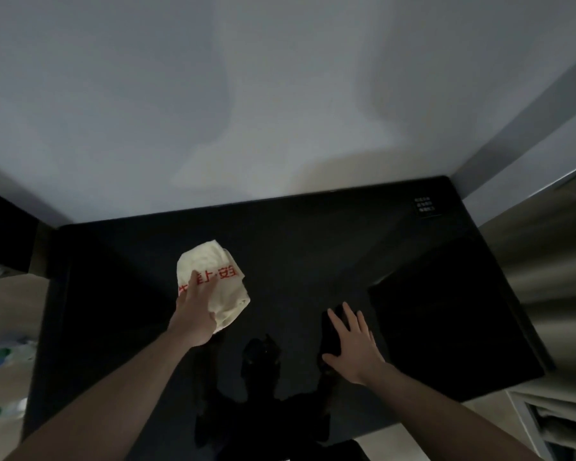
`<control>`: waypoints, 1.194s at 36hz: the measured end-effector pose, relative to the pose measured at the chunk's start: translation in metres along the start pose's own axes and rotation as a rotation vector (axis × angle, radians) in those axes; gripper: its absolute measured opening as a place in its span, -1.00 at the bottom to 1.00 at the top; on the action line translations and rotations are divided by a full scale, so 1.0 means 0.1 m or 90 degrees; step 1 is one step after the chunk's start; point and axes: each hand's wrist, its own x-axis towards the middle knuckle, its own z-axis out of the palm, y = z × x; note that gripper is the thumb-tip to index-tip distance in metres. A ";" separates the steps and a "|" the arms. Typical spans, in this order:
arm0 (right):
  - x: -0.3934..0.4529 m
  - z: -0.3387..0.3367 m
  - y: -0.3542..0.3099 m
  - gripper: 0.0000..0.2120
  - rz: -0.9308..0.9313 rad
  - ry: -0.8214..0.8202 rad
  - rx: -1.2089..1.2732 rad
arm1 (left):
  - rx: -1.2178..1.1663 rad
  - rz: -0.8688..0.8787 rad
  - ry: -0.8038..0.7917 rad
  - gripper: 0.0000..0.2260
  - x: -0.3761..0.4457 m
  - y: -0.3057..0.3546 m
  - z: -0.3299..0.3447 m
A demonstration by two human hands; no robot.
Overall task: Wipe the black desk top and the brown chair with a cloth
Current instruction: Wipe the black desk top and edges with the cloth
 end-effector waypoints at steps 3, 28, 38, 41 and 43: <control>0.00 -0.07 0.04 -0.05 -0.007 0.007 -0.007 | 0.003 -0.009 -0.005 -0.12 0.03 0.02 -0.01; 0.58 -0.98 2.19 -0.07 -0.044 0.043 0.018 | 0.047 -0.013 -0.067 -0.05 0.71 2.27 0.75; 0.66 -1.25 2.81 -0.06 -0.027 0.045 0.002 | -0.042 0.069 -0.137 -0.19 0.45 3.47 0.93; 0.71 -1.31 2.69 -0.07 -0.040 0.050 0.006 | -0.121 0.084 -0.110 -0.17 0.34 3.30 0.85; 0.74 -1.35 2.52 -0.09 -0.057 0.054 0.007 | -0.130 0.091 -0.054 -0.20 0.24 3.17 0.79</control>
